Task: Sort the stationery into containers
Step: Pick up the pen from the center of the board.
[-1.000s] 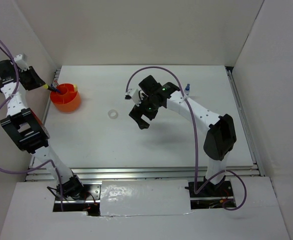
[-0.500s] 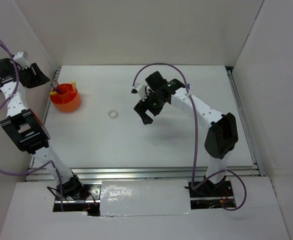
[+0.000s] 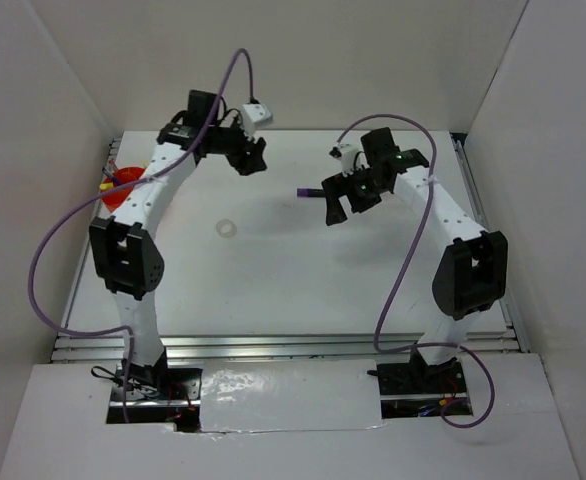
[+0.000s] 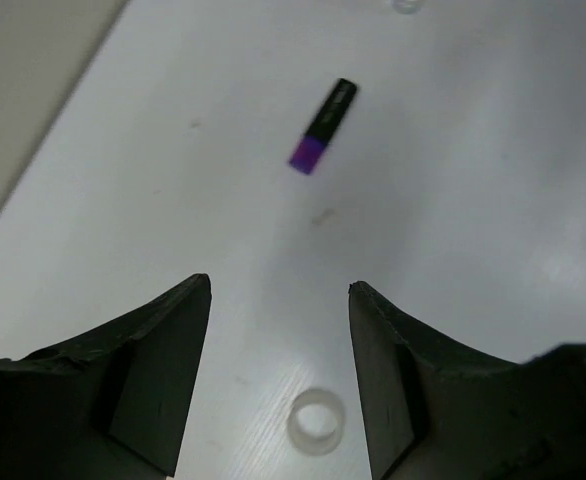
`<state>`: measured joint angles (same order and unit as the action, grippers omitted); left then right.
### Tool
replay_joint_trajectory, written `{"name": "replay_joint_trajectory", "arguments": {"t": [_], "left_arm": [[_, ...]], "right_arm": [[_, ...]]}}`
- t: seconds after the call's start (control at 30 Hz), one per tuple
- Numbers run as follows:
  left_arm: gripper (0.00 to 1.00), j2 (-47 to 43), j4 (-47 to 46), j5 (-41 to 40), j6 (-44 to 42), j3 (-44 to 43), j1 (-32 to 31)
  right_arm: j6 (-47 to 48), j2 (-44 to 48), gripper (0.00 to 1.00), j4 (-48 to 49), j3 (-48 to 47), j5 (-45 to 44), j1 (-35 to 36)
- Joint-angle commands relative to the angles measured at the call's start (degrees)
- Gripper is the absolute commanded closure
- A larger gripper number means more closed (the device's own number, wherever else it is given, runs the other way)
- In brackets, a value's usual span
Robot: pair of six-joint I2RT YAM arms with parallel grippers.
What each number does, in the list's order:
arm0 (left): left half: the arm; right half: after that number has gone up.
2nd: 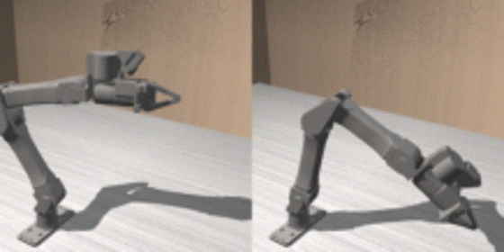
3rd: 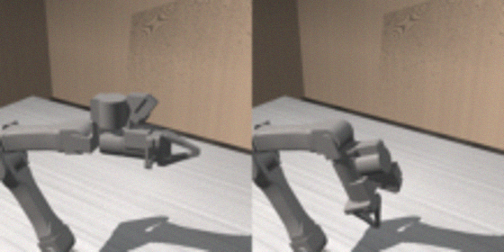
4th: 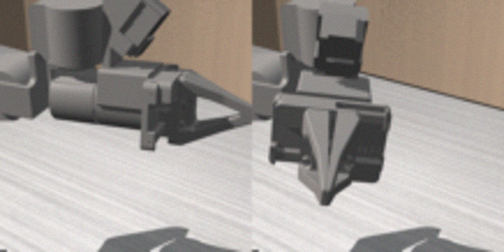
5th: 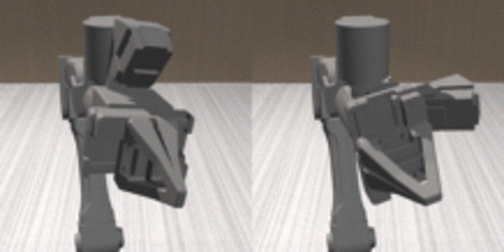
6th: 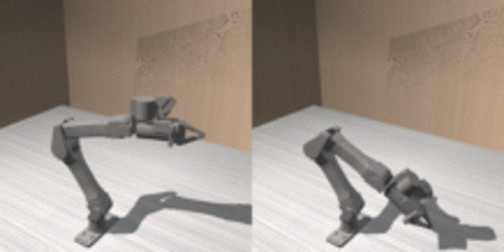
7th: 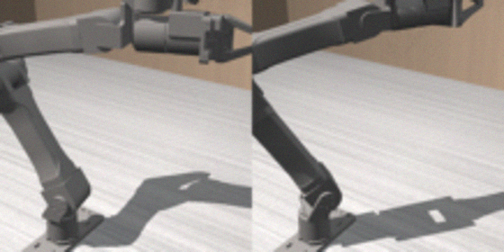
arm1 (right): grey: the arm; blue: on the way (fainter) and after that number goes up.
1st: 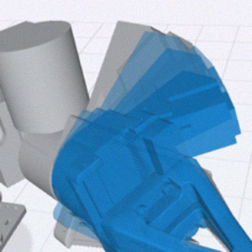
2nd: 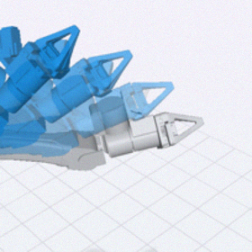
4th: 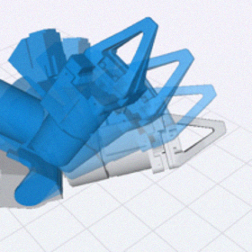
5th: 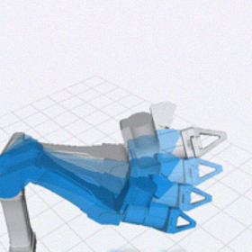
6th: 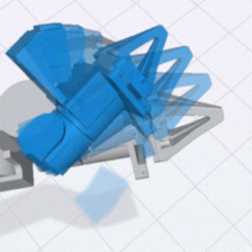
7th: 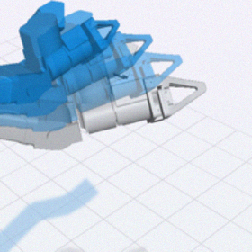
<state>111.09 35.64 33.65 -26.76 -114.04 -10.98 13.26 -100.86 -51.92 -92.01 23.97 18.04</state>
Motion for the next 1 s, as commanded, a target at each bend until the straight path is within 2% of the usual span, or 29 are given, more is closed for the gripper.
{"name": "replay_joint_trajectory", "arguments": {"t": [0.0,0.13,0.33,0.53,0.7,0.87,0.97], "left_arm": [[0.3,7.7,-1.2,1.5,-1.7,-2.5,-2.3],[0.28,16.7,-6.2,4.2,5.2,-9.0,-5.6],[0.23,25.9,-20.8,2.6,15.6,-9.7,-8.5],[0.2,31.8,-29.5,3.9,23.9,-11.6,-8.6],[0.19,36.5,-29.9,3.1,24.8,-14.8,-9.8],[0.19,39.8,-23.7,0.4,22.0,-20.4,-11.3],[0.19,40.1,-20.5,-0.5,20.0,-20.3,-12.0]], "right_arm": [[-2.2,5.7,0.0,2.4,2.7,3.7,-2.3],[-3.1,8.6,0.0,4.0,6.7,4.1,-6.0],[-4.2,11.6,0.0,4.5,9.2,5.2,-9.2],[-4.6,12.8,0.0,4.7,10.4,5.7,-10.9],[-4.5,12.1,0.0,4.1,10.1,6.1,-11.7],[-4.1,11.6,0.0,3.4,9.1,6.1,-12.2],[-3.9,11.1,0.0,2.9,8.3,6.2,-12.2]]}}
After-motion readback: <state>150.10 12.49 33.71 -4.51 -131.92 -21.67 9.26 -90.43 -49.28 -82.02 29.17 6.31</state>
